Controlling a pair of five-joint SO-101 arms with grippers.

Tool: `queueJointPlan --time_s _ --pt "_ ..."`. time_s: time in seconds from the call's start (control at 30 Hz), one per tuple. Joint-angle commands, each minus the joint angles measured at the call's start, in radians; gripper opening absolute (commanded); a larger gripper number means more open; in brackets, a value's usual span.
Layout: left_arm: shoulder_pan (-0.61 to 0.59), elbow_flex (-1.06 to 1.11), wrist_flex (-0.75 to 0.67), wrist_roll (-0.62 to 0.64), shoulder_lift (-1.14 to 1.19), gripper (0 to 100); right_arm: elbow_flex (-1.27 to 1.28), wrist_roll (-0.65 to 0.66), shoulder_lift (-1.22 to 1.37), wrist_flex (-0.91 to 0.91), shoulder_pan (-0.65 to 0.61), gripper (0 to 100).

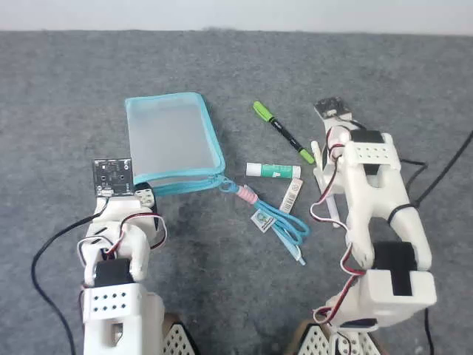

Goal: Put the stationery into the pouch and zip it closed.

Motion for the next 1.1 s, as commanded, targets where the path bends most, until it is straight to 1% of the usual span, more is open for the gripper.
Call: queueJointPlan --time_s 0.0,0.27,0.63,0.67,0.73,0.8,0.93,1.0,1.07 --pt "0.009 -0.054 -0.002 0.015 0.002 1 0.034 0.014 -0.022 -0.033 -0.010 9.5" --pt "0.011 -0.053 -0.003 0.015 0.002 1 0.109 0.023 -0.015 -0.082 -0.010 9.5" --pt "0.011 -0.053 -0.003 0.015 0.002 1 0.161 0.025 -0.013 -0.081 -0.005 8.7" --pt "0.011 -0.053 -0.003 0.015 0.002 1 0.161 0.025 -0.013 -0.079 -0.005 7.4" --pt "0.011 -0.053 -0.003 0.015 0.002 1 0.161 0.025 -0.018 -0.074 -0.004 0.5" --pt "0.011 -0.053 -0.003 0.015 0.002 1 0.161 0.025 -0.025 -0.071 -0.002 1.6" --pt "0.011 -0.053 -0.003 0.015 0.002 1 0.140 0.015 -0.050 -0.015 -0.002 0.7" --pt "0.011 -0.056 -0.005 0.015 0.002 1 0.130 0.023 -0.105 0.031 -0.002 0.7" --pt "0.006 -0.056 -0.032 0.043 0.002 1 0.129 0.026 -0.191 0.084 -0.012 0.7"
